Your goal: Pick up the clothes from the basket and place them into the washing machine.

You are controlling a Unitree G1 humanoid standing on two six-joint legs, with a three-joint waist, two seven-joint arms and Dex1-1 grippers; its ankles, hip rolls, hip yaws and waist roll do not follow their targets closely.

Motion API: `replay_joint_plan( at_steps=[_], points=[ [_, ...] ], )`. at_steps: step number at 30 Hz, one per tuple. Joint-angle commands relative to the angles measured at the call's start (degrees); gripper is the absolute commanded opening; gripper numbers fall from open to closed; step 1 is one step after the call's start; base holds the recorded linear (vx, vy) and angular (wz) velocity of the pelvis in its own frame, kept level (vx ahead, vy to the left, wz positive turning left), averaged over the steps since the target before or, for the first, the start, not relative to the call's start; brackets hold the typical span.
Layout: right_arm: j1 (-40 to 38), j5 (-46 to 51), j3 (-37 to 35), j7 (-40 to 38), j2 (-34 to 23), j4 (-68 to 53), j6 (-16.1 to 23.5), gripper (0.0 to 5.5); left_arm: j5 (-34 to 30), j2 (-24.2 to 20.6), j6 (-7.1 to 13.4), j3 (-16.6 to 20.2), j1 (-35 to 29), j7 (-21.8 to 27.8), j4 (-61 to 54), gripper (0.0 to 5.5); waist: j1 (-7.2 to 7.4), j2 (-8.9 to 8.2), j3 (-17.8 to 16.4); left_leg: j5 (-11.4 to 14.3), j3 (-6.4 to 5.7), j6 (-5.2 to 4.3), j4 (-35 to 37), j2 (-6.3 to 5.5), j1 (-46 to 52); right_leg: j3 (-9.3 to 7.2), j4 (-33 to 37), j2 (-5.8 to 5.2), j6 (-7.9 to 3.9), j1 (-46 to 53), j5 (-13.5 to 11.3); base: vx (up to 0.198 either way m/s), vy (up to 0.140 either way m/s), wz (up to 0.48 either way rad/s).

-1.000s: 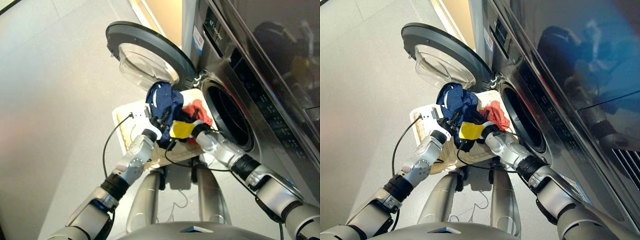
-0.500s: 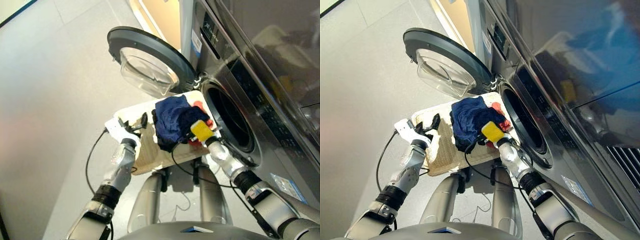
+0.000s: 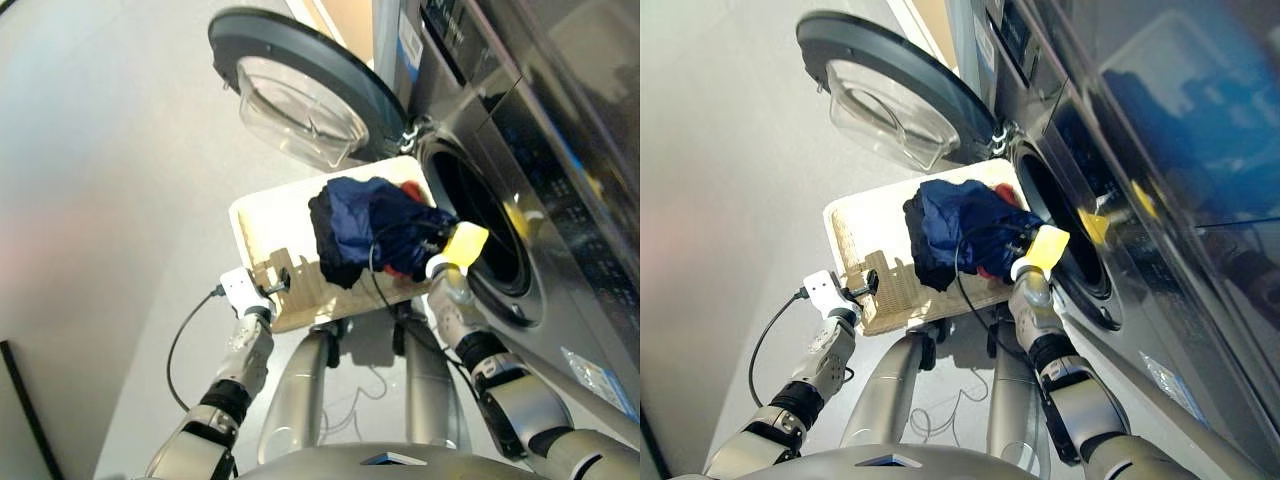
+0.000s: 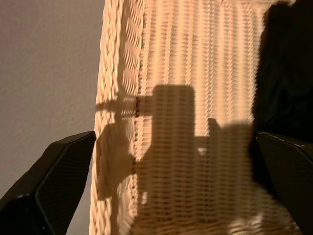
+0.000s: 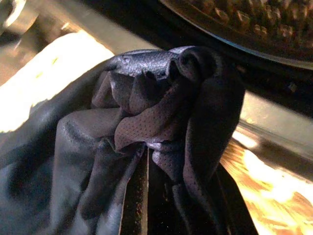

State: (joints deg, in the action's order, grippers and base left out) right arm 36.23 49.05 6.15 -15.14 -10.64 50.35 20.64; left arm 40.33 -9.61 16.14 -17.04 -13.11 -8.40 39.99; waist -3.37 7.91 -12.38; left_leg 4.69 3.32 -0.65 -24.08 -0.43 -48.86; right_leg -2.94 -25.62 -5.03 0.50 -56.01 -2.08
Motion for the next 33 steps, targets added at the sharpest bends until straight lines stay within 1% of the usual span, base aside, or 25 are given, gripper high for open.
replay_joint_plan(
  at_steps=[1, 3, 4, 5, 7, 9, 10, 11, 12, 13, 14, 15, 17, 19, 21, 23, 24, 25, 26, 27, 28, 29, 30, 32, 33],
  points=[
    [6.3, 5.8, -1.8, -0.2, -2.0, -1.0, 5.3, 0.00, -1.8, -2.4, 2.5, 0.0, 0.1, 0.4, -2.3, 5.50, -0.54, 1.74, -0.5, -0.4, 0.09, 1.76, -2.2, -1.35, -5.6, 0.08, 0.4, 0.57, -3.07, -0.1, 1.7, 0.000, 0.000, 0.000],
    [9.8, 7.5, -3.1, -0.7, -3.7, 0.4, 5.7, 0.00, -1.8, -3.1, 2.3, -0.5, 0.2, 0.7, -3.1, 5.50, -1.04, 2.41, -0.7, 0.2, 0.16, 1.85, -3.8, -1.20, -7.4, 0.41, -1.3, 0.61, -3.00, -2.2, 2.1, 0.000, 0.000, 0.000],
    [13.2, 8.6, -4.6, -1.4, -5.3, -0.1, 6.6, 0.00, -2.4, -4.0, 2.2, -0.8, 0.2, 1.0, -3.7, 5.50, -1.22, 2.92, -0.9, 0.6, 0.22, 1.85, -5.4, -1.09, -9.1, 0.57, -3.0, 0.78, -2.89, -4.1, 2.4, 0.000, 0.000, 0.000],
    [13.4, 8.6, -4.6, -1.4, -5.4, 0.0, 6.6, 0.00, -2.4, -4.0, 2.2, -0.8, 0.0, 1.0, -3.7, 5.50, -1.32, 2.90, -0.8, 0.7, 0.24, 1.85, -5.6, -1.05, -9.4, 0.61, -3.2, 0.81, -2.89, -4.5, 2.5, 0.000, 0.000, 0.000],
    [15.6, 9.1, -5.7, -1.9, -7.5, -0.6, 7.3, 0.00, -2.5, -4.4, 2.0, -0.9, -0.5, 1.0, -3.8, 5.50, -1.44, 3.36, -1.0, 1.3, 0.34, 1.80, -7.0, -0.83, -10.6, 0.89, -4.8, 0.94, -2.69, -5.9, 3.1, 0.000, 0.000, 0.000],
    [18.3, 8.9, -7.1, -3.3, -10.5, -2.2, 9.0, 0.00, -2.4, -4.5, 2.0, -0.5, -1.2, 1.0, -2.9, 5.50, -1.34, 3.66, -1.2, 1.9, 0.50, 1.71, -8.7, -0.64, -11.8, 1.27, -6.6, 1.21, -2.56, -7.3, 3.7, 0.000, 0.000, 0.000],
    [19.9, 7.3, -7.9, -5.3, -12.9, -3.9, 10.5, 0.00, -2.6, -4.3, 1.9, -0.4, -1.3, 0.7, -1.2, 5.50, -0.93, 3.76, -1.2, 2.4, 0.86, 1.79, -9.7, -0.36, -12.1, 1.63, -7.5, 1.56, -2.41, -8.0, 3.9, 0.000, 0.000, 0.000],
    [20.0, 7.1, -7.9, -5.6, -13.0, -4.0, 10.5, 0.00, -2.6, -4.2, 2.0, -0.4, -1.5, 0.7, -1.0, 5.50, -1.07, 3.78, -1.3, 2.6, 0.94, 1.80, -9.9, -0.29, -12.2, 1.72, -7.6, 1.62, -2.41, -8.2, 4.0, 0.000, 0.000, 0.000],
    [21.4, 6.4, -8.8, -7.0, -15.0, -4.8, 11.7, 0.00, -2.9, -4.3, 2.0, -0.6, -1.6, 0.5, -0.4, 5.50, -0.95, 3.94, -1.3, 2.8, 1.21, 1.87, -10.2, -0.26, -12.4, 2.07, -8.0, 1.88, -2.45, -8.7, 4.1, 0.000, 0.000, 0.000],
    [23.3, 4.1, -10.1, -9.5, -18.8, -5.6, 13.1, 0.00, -3.5, -4.6, 2.3, -0.6, -1.2, 0.5, -0.1, 5.50, -0.74, 4.20, -1.1, 3.2, 1.65, 2.08, -10.4, -0.20, -12.6, 2.61, -8.3, 2.13, -2.57, -9.5, 4.0, 0.037, 0.067, -0.180],
    [24.1, 2.8, -11.0, -11.2, -21.2, -5.7, 14.0, 0.00, -4.0, -4.7, 2.5, -0.6, -1.1, 0.5, 0.1, 5.50, -0.78, 4.32, -1.0, 3.4, 1.95, 2.15, -10.6, -0.08, -12.7, 2.91, -8.5, 2.24, -2.68, -10.0, 4.0, 0.028, 0.054, -0.243],
    [24.2, 2.6, -11.0, -11.4, -21.4, -5.6, 14.0, 0.00, -4.1, -4.6, 2.6, -0.7, -1.3, 0.5, 0.2, 5.50, -1.05, 4.32, -1.1, 3.4, 2.08, 2.16, -10.7, -0.03, -12.7, 3.04, -8.6, 2.30, -2.70, -10.1, 4.0, 0.013, 0.037, -0.292],
    [25.8, 0.0, -13.4, -16.2, -26.2, -6.8, 17.2, 0.00, -4.5, -4.5, 2.7, -0.8, -1.1, 0.3, 0.4, 5.50, -0.98, 4.44, -0.9, 3.7, 2.36, 2.42, -10.8, 0.00, -12.7, 3.54, -8.8, 2.56, -2.94, -10.8, 3.9, 0.010, 0.034, -0.263],
    [26.3, -1.0, -16.1, -20.6, -28.8, -6.4, 19.4, 0.00, -4.5, -4.5, 2.9, -1.1, -1.2, -0.1, 0.4, 5.50, -0.88, 4.51, -0.7, 4.0, 2.36, 2.64, -10.8, -0.17, -12.8, 4.01, -9.0, 2.79, -3.09, -11.1, 4.0, 0.000, 0.000, 0.000],
    [25.1, -3.4, -17.2, -23.2, -30.8, -4.4, 18.1, 0.00, -4.8, -4.5, 3.0, -1.1, -1.0, -0.5, 0.3, 5.50, -0.58, 4.43, -0.4, 4.2, 2.43, 2.82, -10.8, -0.38, -13.0, 4.18, -9.0, 2.71, -3.15, -11.3, 3.9, 0.000, 0.000, 0.000],
    [23.0, -4.0, -17.1, -23.0, -29.9, -2.6, 16.2, 0.00, -4.7, -4.3, 3.3, -0.7, -1.3, -0.7, 0.6, 5.50, -0.10, 4.31, -0.2, 4.2, 2.41, 2.77, -10.5, -0.34, -12.8, 4.24, -8.6, 2.67, -3.05, -11.1, 3.9, 0.000, 0.000, 0.000],
    [23.0, -3.8, -17.1, -22.7, -29.9, -2.5, 16.2, 0.00, -4.7, -4.3, 3.3, -0.7, -1.2, -0.7, 0.5, 5.50, -0.05, 4.27, -0.1, 4.2, 2.39, 2.77, -10.5, -0.35, -12.8, 4.23, -8.5, 2.66, -3.04, -11.0, 3.8, 0.000, 0.000, 0.000],
    [21.3, -3.3, -16.1, -21.2, -27.7, -0.9, 15.0, 0.00, -4.6, -4.0, 3.4, -0.4, -1.5, -1.0, 1.2, 5.50, 0.30, 4.14, -0.1, 4.2, 2.49, 2.69, -10.2, -0.19, -12.7, 4.18, -8.1, 2.73, -2.92, -10.8, 3.6, 0.000, 0.000, 0.000],
    [21.2, -3.0, -16.1, -20.8, -27.7, -0.8, 15.1, 1.01, -4.6, -4.0, 3.5, -0.3, -1.4, -0.9, 1.2, 5.50, 0.42, 4.08, 0.0, 4.1, 2.49, 2.67, -10.1, -0.20, -12.7, 4.18, -8.0, 2.73, -2.90, -10.7, 3.5, 0.000, 0.000, 0.000],
    [20.3, -1.9, -15.5, -19.2, -26.4, -0.1, 14.4, 4.23, -4.3, -3.8, 3.5, -0.3, -1.6, -0.9, 1.1, 5.50, 0.67, 4.00, -0.1, 4.0, 2.50, 2.57, -9.8, -0.09, -12.6, 4.03, -7.9, 2.70, -2.83, -10.6, 3.5, 0.000, 0.000, 0.000],
    [19.5, -1.4, -13.9, -17.0, -24.9, 2.1, 12.5, 5.50, -4.1, -3.8, 3.6, -0.3, -1.9, -0.7, 0.9, 5.50, 0.62, 3.91, 0.1, 3.7, 2.46, 2.37, -9.6, 0.01, -12.6, 3.74, -7.6, 2.62, -2.66, -10.4, 3.3, 0.000, 0.000, 0.000],
    [19.6, -1.1, -13.8, -16.7, -24.9, 2.4, 12.5, 5.50, -4.1, -3.8, 3.7, -0.2, -1.8, -0.6, 0.9, 5.50, 0.76, 3.96, 0.2, 3.7, 2.40, 2.35, -9.5, 0.00, -12.6, 3.68, -7.6, 2.60, -2.64, -10.3, 3.3, 0.000, 0.000, 0.000],
    [19.1, -1.5, -12.6, -15.4, -23.7, 2.8, 11.4, 5.50, -3.7, -3.6, 3.9, -0.5, -2.0, -0.6, 0.4, 5.50, 0.79, 3.83, 0.2, 3.5, 2.47, 2.21, -9.2, 0.12, -12.5, 3.49, -7.2, 2.56, -2.55, -10.1, 3.1, -0.039, -0.053, 0.014],
    [18.6, -0.6, -8.5, -10.2, -22.6, 5.4, 7.9, 5.50, -3.2, -3.9, 3.9, -1.2, -3.1, 0.2, -1.2, 5.50, 0.91, 3.19, 0.3, 3.2, 2.37, 1.96, -8.9, 0.33, -12.6, 2.99, -6.2, 2.68, -2.39, -9.5, 2.6, -0.048, -0.066, 0.012],
    [18.7, -0.4, -8.4, -9.9, -22.8, 5.7, 7.9, 5.50, -3.2, -3.9, 3.9, -1.2, -3.1, 0.3, -1.3, 5.50, 0.98, 3.26, 0.2, 3.1, 2.33, 1.95, -8.8, 0.33, -12.5, 2.94, -6.1, 2.68, -2.37, -9.4, 2.6, -0.044, -0.063, 0.000]
  ],
)
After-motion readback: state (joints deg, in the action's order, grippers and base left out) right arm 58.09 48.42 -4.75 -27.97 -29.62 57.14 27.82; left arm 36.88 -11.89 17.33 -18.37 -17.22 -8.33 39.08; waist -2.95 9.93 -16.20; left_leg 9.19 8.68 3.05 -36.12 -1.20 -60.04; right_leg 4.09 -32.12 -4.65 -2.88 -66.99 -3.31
